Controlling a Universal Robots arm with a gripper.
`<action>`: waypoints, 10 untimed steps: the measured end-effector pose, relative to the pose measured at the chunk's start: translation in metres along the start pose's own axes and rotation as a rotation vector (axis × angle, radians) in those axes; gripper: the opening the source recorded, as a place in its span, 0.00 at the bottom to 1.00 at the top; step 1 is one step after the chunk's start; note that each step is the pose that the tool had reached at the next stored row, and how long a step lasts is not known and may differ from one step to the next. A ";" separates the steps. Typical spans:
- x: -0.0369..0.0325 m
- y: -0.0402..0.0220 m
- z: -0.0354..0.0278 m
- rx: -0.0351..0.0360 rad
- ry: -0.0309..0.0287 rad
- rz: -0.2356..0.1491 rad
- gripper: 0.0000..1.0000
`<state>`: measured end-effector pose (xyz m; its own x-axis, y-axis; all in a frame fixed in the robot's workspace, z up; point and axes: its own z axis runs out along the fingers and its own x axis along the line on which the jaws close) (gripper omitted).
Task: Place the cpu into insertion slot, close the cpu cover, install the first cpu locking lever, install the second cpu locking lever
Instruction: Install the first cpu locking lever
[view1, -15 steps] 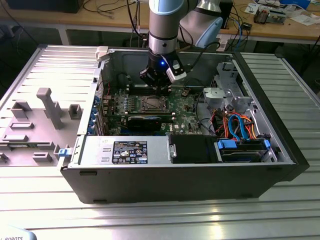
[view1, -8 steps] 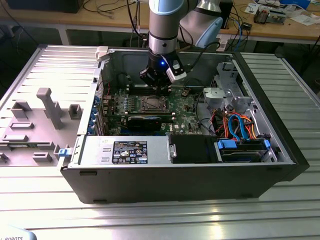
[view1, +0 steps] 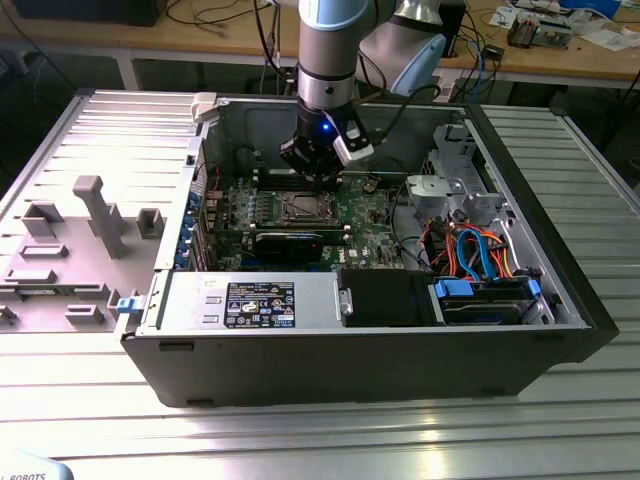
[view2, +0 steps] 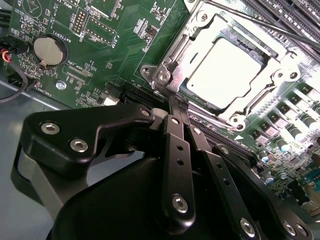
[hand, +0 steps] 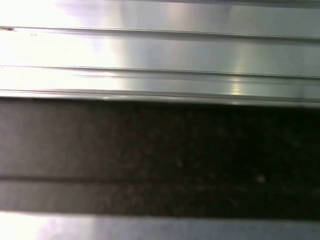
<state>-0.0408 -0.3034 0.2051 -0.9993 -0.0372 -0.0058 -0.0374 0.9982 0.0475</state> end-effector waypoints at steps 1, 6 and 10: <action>-0.0001 0.0000 0.0001 0.0007 0.0000 0.000 0.11; -0.0004 -0.0001 0.0012 0.0029 0.0002 0.000 0.11; -0.0005 0.0000 0.0028 0.0031 -0.0002 0.000 0.11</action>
<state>-0.0403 -0.3033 0.2023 -0.9993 -0.0373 -0.0060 -0.0375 0.9983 0.0444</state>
